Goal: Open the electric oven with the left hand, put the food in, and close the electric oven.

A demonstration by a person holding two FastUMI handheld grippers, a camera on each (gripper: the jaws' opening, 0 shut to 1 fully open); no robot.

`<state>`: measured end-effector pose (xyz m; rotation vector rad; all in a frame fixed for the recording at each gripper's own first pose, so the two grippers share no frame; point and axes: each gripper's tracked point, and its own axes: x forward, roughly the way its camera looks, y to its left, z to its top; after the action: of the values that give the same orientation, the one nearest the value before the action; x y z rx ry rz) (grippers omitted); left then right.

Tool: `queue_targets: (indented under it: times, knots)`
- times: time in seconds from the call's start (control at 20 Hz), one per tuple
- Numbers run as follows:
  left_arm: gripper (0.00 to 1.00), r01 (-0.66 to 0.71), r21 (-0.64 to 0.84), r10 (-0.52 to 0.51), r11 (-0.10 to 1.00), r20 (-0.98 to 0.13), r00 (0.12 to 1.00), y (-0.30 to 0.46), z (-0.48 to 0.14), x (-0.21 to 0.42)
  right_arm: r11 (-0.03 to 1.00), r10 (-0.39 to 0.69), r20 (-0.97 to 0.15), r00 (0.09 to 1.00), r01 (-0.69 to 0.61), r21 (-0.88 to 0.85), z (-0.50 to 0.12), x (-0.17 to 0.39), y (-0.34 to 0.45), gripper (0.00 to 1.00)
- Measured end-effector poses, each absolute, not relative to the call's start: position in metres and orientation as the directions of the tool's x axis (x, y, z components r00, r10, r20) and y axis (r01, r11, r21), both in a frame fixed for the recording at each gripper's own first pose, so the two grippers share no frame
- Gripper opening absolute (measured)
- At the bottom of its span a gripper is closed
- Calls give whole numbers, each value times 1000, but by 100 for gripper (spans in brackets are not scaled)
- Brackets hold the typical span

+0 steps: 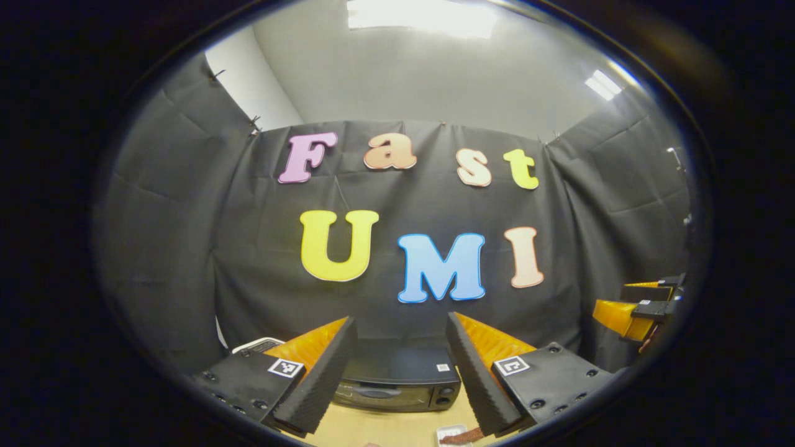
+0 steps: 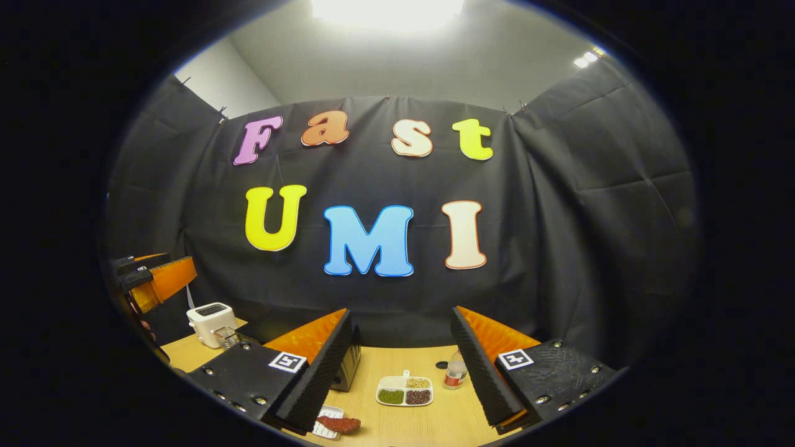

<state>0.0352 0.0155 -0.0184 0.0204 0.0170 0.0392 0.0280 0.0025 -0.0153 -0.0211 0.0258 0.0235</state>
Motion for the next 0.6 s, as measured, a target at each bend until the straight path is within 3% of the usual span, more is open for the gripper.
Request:
queue_targets:
  times: [0.6]
  knots:
    - [96,-3,-38,-8,999,-273,962,36,-173,134,999,-30,-123,992,26,-35,-61,50,-8,96]
